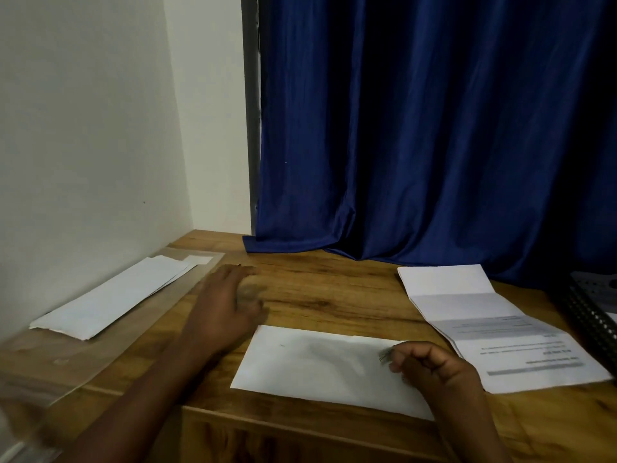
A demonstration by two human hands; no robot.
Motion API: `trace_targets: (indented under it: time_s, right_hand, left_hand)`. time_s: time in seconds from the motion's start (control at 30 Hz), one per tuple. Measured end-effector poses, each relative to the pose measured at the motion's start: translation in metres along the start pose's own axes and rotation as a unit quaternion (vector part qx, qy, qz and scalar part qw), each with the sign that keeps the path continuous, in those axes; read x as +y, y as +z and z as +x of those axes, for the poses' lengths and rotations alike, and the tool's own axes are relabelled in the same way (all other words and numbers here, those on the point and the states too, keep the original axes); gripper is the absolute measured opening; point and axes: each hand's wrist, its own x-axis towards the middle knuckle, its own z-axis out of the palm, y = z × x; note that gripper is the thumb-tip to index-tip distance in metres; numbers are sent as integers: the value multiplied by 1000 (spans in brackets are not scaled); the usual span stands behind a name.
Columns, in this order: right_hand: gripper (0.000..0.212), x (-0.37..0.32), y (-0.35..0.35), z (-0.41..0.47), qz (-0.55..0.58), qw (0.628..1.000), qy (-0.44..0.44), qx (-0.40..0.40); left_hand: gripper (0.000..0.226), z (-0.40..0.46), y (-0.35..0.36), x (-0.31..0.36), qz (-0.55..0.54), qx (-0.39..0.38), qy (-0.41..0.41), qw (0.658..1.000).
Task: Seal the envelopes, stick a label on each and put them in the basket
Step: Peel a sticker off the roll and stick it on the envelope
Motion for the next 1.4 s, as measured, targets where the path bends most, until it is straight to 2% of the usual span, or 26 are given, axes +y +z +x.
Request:
trace_targets:
  time_s: [0.1,0.2,0.3,0.47,0.57,0.63,0.73,0.8,1.0,1.4]
  right_hand:
    - [7,-4,-1,4,93,994,59,16]
    - [21,-3,-9,12,217,967,132,17]
    - [22,-4,-25,19,252,950,185,-6]
    - [32,-5,-54,37,87,974,184,-96]
    - [20,-12,-55,57,-52,975,157,-146]
    - [6,-13,-49,72,-140,967,120,-178]
    - [3,-15,-35,90,-229,938,80,-246]
    - [5,-16,-27,100,-272,917,66,-283]
    - [12,-19,-20,112,-326,885,46,-328]
    - [14,-10,-15,111,-330,884,59,-325]
  left_hand:
    - [41,-18,23,47,-33,-64,122,990]
    - [42,-37,50,89,-52,-118,203,971]
    - [54,-50,75,112,-29,-158,207,965]
    - [61,-62,91,115,22,-183,191,964]
    - [66,-63,90,116,20,-193,175,965]
    - [74,-63,89,116,9,-200,160,967]
    - [82,-65,87,116,-2,-199,152,968]
    - [77,-65,86,115,-7,-194,163,967]
    - [54,-62,88,113,-18,-200,198,959]
    - [54,-63,90,111,27,-238,197,951]
